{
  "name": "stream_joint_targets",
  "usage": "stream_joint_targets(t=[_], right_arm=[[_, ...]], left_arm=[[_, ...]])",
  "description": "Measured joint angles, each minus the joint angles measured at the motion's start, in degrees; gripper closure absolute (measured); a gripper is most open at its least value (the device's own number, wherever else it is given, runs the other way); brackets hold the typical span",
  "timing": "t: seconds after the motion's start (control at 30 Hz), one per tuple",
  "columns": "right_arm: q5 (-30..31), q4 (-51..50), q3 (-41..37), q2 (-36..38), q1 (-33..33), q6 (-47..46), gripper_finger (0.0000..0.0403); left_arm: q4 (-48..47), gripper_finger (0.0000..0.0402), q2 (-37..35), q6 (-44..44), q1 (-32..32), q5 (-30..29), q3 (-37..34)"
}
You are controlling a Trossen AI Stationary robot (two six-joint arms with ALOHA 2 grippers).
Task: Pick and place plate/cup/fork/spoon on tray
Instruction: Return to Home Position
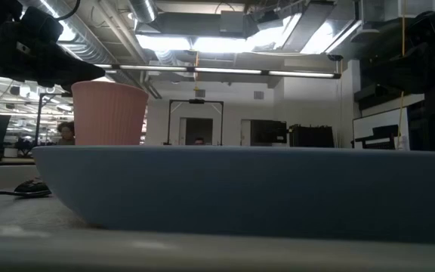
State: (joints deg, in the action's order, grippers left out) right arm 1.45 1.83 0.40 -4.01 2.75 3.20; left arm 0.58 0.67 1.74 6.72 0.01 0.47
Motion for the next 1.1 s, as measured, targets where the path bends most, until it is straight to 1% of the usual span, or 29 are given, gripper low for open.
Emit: stream_joint_targets(t=[0.13, 0.63, 0.9, 1.1], right_arm=[[0.0, 0.0, 0.0, 0.0, 0.0, 0.1, 0.0386], [0.0, 0.0, 0.0, 0.4, 0.0, 0.0, 0.0386], [-0.2, -0.3, 0.0, 3.9, 0.3, 0.1, 0.0386], [-2.5, -0.5, 0.0, 4.0, 0.3, 0.0, 0.0386]], left_arm=[[0.0, 0.0399, 0.0, 0.0, 0.0, 0.0, 0.0], [0.0, 0.0371, 0.0, 0.0, 0.0, 0.0, 0.0], [0.0, 0.038, 0.0, 0.0, 0.0, 0.0, 0.0], [0.1, 0.0389, 0.0, 0.0, 0.0, -0.2, 0.0]])
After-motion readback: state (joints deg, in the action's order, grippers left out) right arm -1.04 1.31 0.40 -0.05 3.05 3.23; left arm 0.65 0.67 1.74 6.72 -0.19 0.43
